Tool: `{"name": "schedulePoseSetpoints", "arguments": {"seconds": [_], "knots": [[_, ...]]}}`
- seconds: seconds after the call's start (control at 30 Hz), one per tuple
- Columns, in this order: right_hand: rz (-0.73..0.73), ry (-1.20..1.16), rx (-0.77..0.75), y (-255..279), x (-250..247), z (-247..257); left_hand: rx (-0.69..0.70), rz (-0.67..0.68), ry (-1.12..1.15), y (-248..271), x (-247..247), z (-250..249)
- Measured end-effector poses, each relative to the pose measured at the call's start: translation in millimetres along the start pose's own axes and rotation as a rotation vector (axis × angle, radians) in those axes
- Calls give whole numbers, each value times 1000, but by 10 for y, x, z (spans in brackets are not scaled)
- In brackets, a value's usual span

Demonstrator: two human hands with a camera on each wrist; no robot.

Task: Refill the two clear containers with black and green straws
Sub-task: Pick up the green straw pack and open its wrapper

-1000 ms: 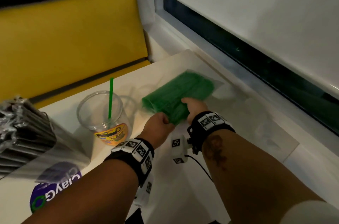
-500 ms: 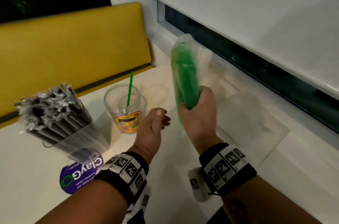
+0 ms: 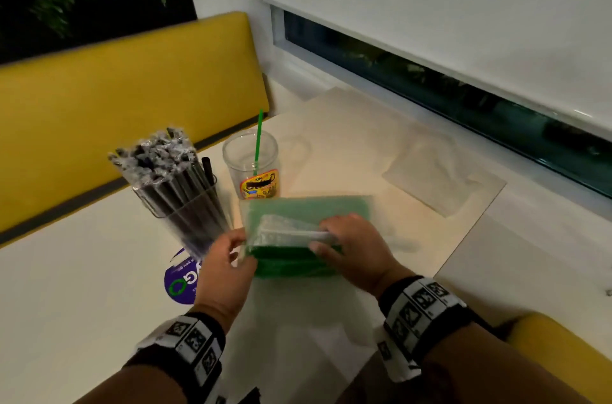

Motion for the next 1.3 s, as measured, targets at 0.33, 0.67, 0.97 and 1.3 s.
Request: {"name": "schedulePoseSetpoints", "arguments": {"seconds": [0.33, 0.67, 0.97, 1.3], "knots": [[-82, 116, -162, -274, -75, 159, 387, 449, -662, -175, 415, -735], [158, 234, 411, -212, -458, -852, 23, 652, -1043, -774, 424, -750], [-41, -441, 469, -469, -452, -631, 189, 474, -287, -834, 1283, -1105], [-55, -797, 524, -439, -443, -586, 295, 463, -447, -802, 1264, -1170]]}}
Point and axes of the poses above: each hand's wrist, its own y-axis away from the middle knuckle, its own x-axis out of the palm, z = x × y, the point moved 2 cm from there along -y, towards the middle knuckle, and after that the axes turned 15 degrees about y, right-handed, at the moved point
